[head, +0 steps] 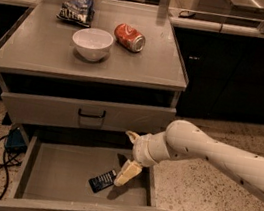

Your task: Pick rxbar blueberry from middle drawer and place on counter

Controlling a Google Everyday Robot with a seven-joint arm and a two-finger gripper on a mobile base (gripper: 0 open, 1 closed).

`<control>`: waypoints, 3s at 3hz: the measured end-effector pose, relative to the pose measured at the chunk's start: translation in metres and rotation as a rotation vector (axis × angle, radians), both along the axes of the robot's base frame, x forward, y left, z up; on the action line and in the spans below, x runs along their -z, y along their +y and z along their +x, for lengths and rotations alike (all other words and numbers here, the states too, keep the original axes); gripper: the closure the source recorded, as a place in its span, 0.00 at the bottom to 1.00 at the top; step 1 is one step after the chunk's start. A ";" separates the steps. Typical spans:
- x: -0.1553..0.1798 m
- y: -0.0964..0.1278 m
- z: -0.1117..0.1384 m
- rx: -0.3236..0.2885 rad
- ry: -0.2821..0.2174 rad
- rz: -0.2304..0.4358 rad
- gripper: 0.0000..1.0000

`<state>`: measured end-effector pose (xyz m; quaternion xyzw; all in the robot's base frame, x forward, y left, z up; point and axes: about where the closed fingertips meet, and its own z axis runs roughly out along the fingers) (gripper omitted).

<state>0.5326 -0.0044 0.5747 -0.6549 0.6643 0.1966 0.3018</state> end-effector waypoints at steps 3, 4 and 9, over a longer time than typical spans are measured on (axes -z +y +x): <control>0.124 0.053 0.029 0.032 0.051 0.061 0.00; 0.124 0.053 0.029 0.032 0.051 0.061 0.00; 0.215 0.022 0.028 0.074 0.009 -0.166 0.00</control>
Offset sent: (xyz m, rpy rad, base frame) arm 0.0424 0.0638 -0.1307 0.1338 0.0425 -0.0261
